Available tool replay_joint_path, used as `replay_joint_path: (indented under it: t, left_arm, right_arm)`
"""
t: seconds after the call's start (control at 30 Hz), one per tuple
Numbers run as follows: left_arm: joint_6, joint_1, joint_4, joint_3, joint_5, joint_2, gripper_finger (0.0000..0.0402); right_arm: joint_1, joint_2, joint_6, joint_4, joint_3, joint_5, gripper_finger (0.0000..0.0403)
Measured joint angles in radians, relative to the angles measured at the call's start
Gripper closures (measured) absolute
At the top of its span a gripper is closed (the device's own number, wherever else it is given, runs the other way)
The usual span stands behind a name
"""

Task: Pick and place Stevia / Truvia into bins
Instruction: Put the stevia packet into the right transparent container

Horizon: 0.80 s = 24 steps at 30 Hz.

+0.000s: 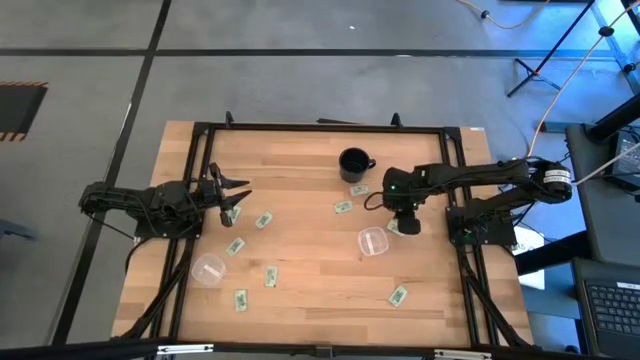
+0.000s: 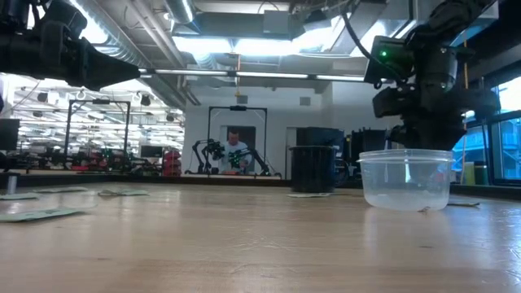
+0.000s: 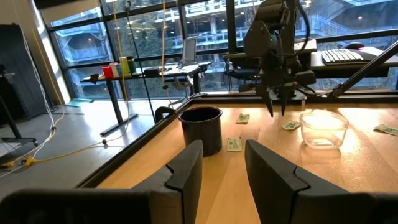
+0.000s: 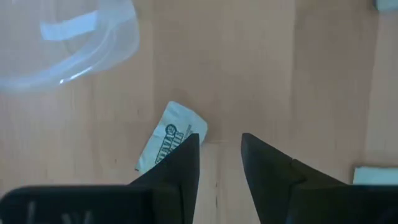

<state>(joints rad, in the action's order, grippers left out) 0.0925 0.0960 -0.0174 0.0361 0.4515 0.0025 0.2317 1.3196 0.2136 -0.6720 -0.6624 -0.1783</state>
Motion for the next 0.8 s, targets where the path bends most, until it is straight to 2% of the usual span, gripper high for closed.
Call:
replay_joint_path:
  t: [0.2,0.43,0.8]
  left_arm:
    - [0.0,0.0,0.0,0.0,0.0,0.0,0.0286]
    - [0.0,0.0,0.0,0.0,0.0,0.0,0.0285]
    - [0.0,0.0,0.0,0.0,0.0,0.0,0.0285]
  right_arm:
    - [0.0,0.002,0.002,-0.002,0.0,-0.051,0.028]
    - [0.0,0.013,0.001,0.006,0.0,-0.055,0.028]
    - [0.0,0.141,0.057,0.057,0.001,-0.052,0.028]
